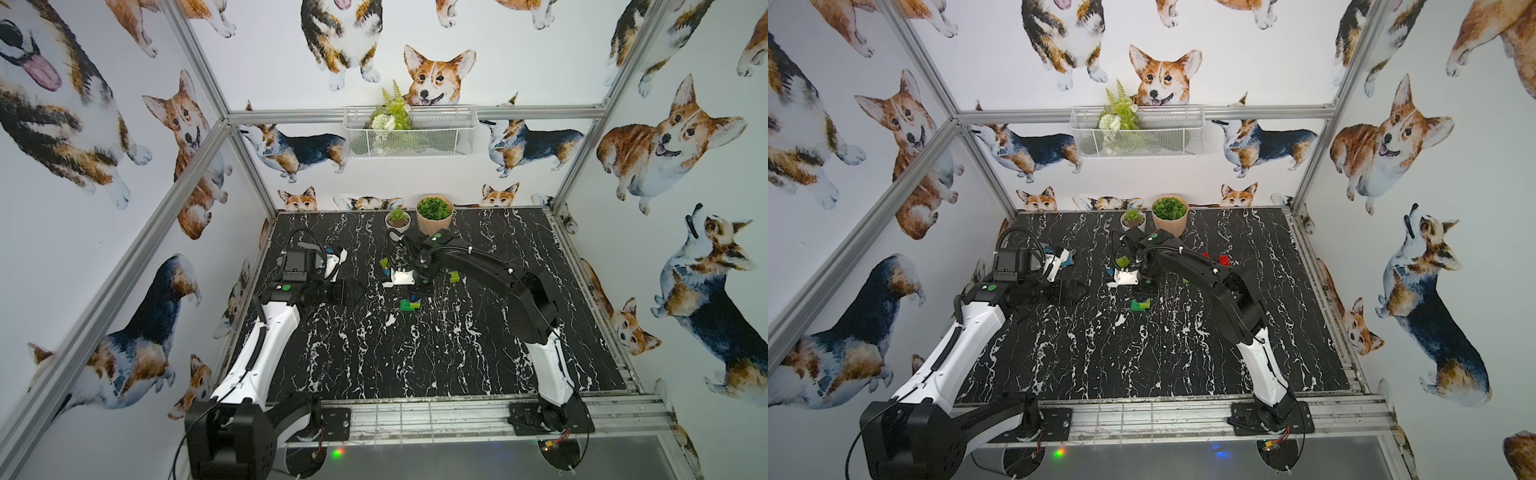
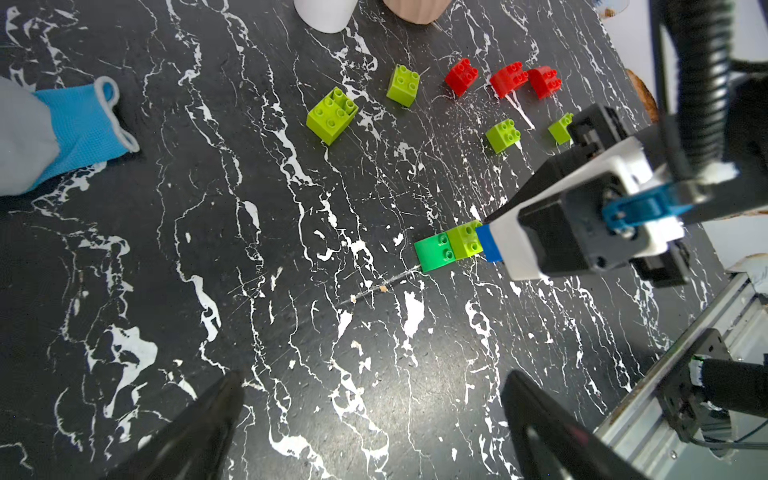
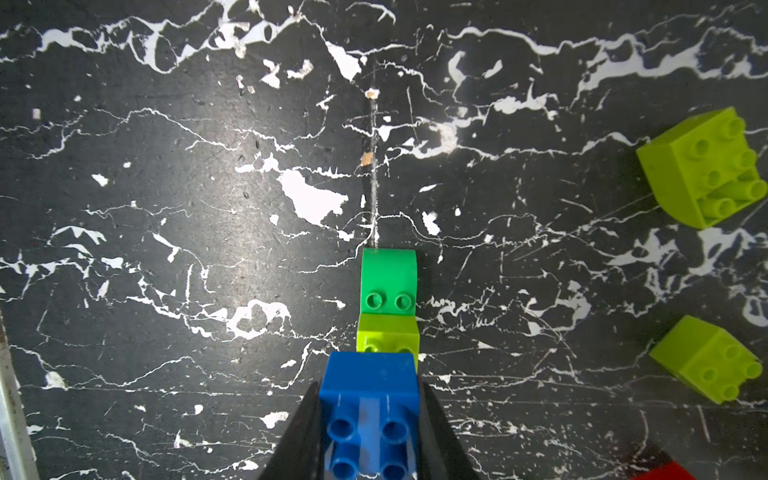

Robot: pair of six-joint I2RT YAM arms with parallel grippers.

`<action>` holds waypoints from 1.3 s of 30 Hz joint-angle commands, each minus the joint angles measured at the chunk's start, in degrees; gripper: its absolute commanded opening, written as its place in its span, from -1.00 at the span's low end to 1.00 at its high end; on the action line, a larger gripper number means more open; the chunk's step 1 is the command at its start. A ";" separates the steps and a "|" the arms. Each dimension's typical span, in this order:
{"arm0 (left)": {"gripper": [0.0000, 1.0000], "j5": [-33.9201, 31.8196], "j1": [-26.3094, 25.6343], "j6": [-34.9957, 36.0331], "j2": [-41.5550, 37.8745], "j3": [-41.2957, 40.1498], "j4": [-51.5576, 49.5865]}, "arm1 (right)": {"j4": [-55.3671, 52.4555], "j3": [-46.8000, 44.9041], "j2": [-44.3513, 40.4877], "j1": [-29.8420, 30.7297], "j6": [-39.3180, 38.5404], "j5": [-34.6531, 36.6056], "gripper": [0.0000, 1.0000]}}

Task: Assemble the letter s with lego
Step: Assemble the lego brick with the lego brick.

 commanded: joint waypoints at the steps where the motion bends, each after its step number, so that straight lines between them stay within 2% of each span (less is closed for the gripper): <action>1: 0.99 1.11 0.23 -1.76 0.03 -0.84 2.29 | -2.86 1.65 1.35 0.37 -3.14 0.33 -0.60; 39: 0.99 1.22 0.26 -0.79 3.21 0.34 2.57 | -1.41 4.55 6.77 0.97 -2.23 2.61 -0.61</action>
